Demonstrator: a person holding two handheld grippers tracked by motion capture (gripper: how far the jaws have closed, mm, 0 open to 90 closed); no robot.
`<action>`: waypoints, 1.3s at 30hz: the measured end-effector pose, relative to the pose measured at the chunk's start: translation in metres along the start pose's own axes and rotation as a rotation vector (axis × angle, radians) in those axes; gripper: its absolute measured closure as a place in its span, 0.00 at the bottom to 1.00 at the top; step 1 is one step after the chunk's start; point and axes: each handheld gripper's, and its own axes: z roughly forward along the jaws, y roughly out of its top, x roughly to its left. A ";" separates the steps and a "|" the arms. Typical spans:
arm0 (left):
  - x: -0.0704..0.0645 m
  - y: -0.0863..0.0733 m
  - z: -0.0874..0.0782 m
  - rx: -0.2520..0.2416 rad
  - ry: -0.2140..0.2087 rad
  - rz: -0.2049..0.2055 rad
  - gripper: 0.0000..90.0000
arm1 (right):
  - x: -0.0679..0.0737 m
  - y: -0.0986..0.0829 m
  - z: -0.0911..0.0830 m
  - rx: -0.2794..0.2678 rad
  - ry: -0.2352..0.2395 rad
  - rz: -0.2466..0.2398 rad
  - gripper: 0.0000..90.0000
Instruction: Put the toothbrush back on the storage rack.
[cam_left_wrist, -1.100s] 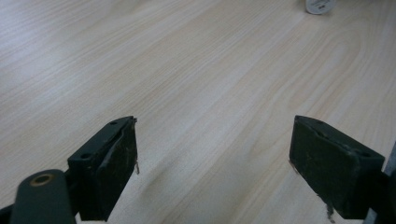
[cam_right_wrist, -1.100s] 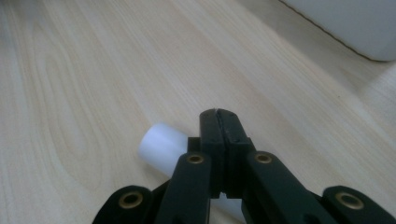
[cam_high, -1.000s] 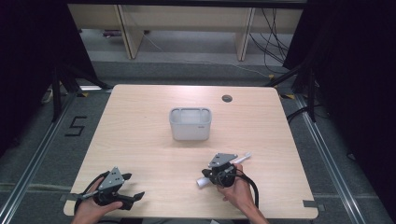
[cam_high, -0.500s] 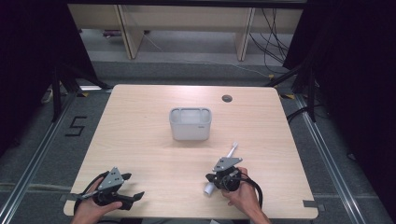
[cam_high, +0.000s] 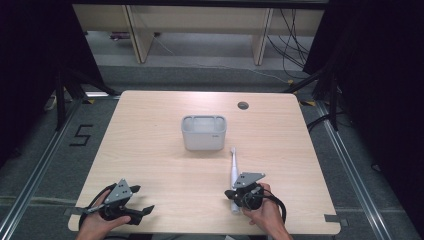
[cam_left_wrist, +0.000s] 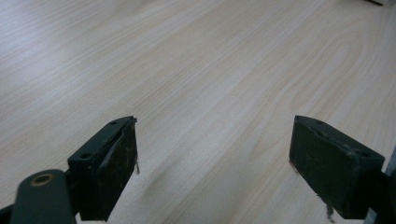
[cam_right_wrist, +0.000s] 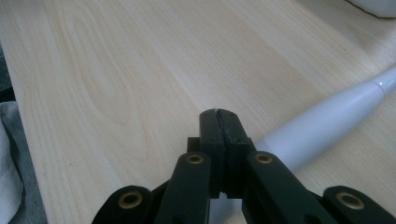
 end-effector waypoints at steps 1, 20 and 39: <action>0.000 0.000 0.000 0.002 -0.002 0.005 0.17 | 0.000 -0.001 0.000 -0.006 0.007 -0.012 1.00; 0.001 0.001 0.000 0.006 0.003 -0.002 0.17 | -0.003 -0.010 -0.013 0.014 0.022 0.004 0.99; 0.001 0.000 -0.001 0.004 0.004 -0.003 0.17 | -0.008 -0.017 -0.021 0.034 0.011 0.027 0.99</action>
